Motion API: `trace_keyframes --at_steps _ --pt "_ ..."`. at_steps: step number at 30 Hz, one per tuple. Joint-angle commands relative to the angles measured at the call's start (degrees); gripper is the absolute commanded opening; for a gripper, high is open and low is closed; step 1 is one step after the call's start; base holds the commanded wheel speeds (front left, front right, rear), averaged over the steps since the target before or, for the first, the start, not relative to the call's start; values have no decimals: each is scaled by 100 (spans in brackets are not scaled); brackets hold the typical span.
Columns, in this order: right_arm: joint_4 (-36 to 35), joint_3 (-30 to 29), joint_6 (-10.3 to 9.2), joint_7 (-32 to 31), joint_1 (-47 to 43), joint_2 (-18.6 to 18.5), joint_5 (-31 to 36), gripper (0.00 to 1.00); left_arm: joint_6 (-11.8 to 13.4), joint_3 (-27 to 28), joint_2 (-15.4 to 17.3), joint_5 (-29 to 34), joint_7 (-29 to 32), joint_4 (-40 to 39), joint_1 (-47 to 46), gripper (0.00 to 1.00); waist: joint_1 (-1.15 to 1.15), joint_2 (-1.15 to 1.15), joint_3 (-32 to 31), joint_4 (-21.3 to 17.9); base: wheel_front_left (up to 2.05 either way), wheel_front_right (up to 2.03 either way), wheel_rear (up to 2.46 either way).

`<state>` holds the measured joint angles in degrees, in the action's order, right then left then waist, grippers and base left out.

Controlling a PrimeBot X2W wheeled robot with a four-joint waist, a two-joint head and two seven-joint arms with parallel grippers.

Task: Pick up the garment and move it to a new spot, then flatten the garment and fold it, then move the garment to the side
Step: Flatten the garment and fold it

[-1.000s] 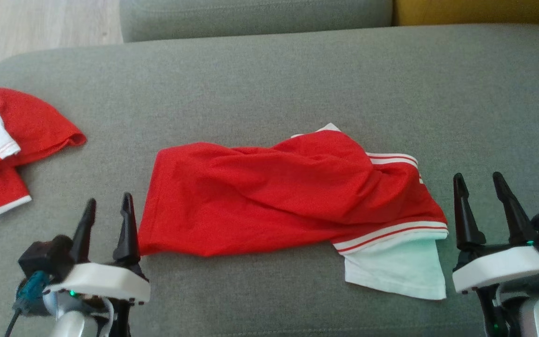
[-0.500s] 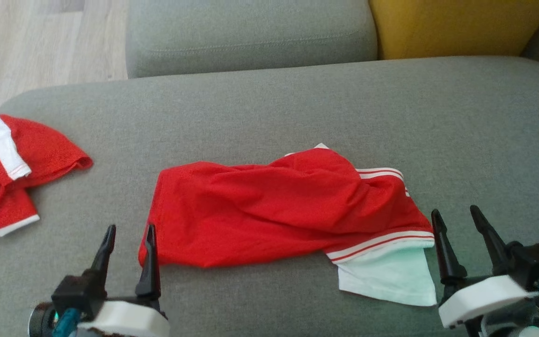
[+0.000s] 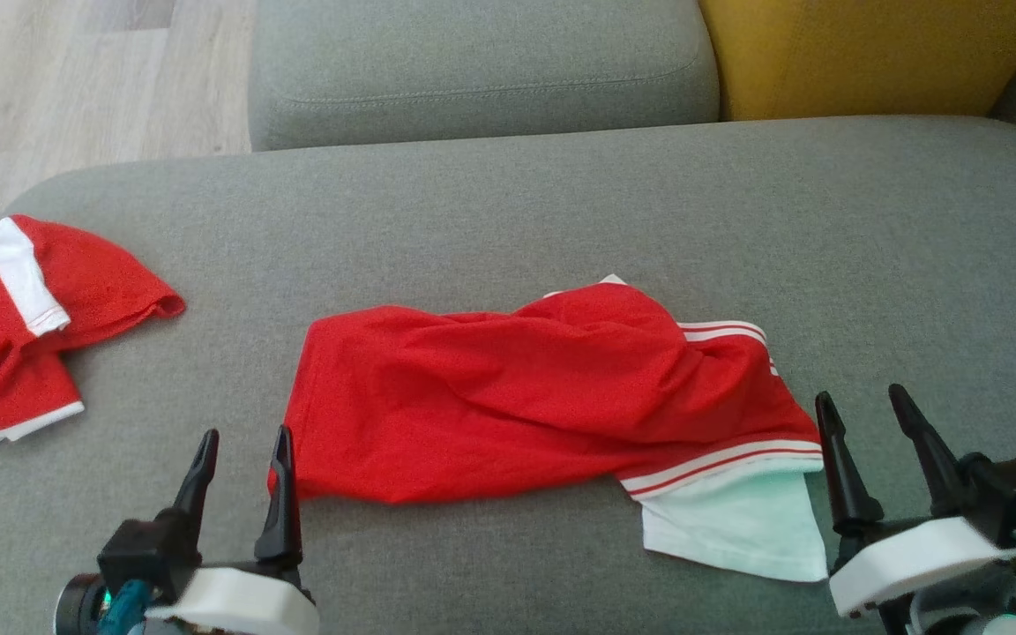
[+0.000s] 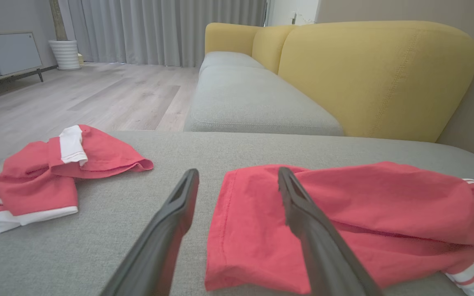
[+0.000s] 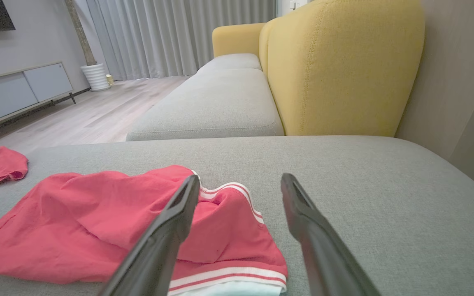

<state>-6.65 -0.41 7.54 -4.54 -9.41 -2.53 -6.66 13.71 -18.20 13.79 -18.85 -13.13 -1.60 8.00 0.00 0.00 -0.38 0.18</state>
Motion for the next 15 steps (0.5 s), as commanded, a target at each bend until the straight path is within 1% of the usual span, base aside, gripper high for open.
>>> trace_keyframes --at_steps 1,6,11,15 --pt "-220 109 -5 8 145 -34 -75 100 15 184 71 -88 7 -120 -278 100 0 0 10 -3 0 0 0" --pt "-216 78 -5 23 175 -34 -143 100 -255 184 23 -426 142 211 -480 100 0 0 112 35 0 0 0" --pt "-167 133 -5 51 319 -34 -203 100 -608 183 -14 -806 427 1175 -878 100 0 0 323 13 0 0 0" --pt "-76 194 -5 89 402 -34 -244 100 -829 213 -70 -1021 439 1922 -1124 100 0 0 454 -35 0 0 0"
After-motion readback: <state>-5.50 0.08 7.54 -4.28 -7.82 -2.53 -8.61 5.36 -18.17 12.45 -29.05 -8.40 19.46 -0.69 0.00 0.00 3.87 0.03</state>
